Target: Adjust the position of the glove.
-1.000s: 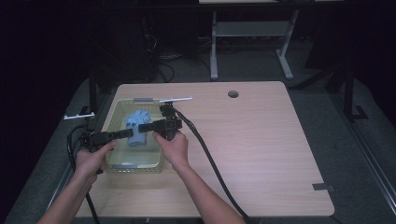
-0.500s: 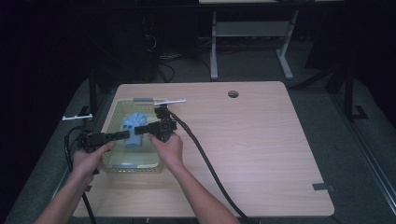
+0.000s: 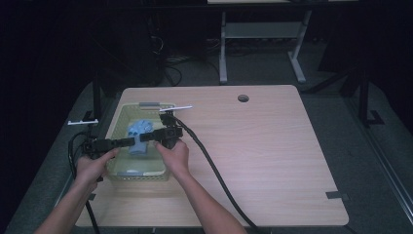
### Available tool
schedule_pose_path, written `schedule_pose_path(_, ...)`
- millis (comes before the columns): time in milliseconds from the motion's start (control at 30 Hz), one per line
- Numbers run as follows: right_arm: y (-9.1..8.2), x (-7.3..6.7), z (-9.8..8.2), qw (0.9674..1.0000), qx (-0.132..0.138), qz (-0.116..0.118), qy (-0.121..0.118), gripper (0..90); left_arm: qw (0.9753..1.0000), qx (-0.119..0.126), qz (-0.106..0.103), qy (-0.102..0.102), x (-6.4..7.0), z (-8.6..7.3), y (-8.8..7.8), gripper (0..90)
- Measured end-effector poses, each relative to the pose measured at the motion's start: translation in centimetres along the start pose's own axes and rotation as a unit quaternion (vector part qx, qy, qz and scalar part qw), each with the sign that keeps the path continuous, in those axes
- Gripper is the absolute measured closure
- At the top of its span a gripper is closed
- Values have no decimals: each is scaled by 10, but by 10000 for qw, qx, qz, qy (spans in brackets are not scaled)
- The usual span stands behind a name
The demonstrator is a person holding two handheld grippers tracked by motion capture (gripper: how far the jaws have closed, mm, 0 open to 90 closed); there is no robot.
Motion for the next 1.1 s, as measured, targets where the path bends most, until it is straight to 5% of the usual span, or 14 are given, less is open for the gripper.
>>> schedule_pose_path(1100,20,20,-13,9989,-346,-281,131,831,9987,-368,310,-158,-24,-10,13,780)
Point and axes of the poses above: each handheld gripper's, and its own axes: y roughly forward along the jaws, z roughly out of its top, x roughly to its right, the point moved 5 cm from there along y, roughly forward along the jaws, and after that the axes turned 8 degrees about x, right-handed, at the moved point
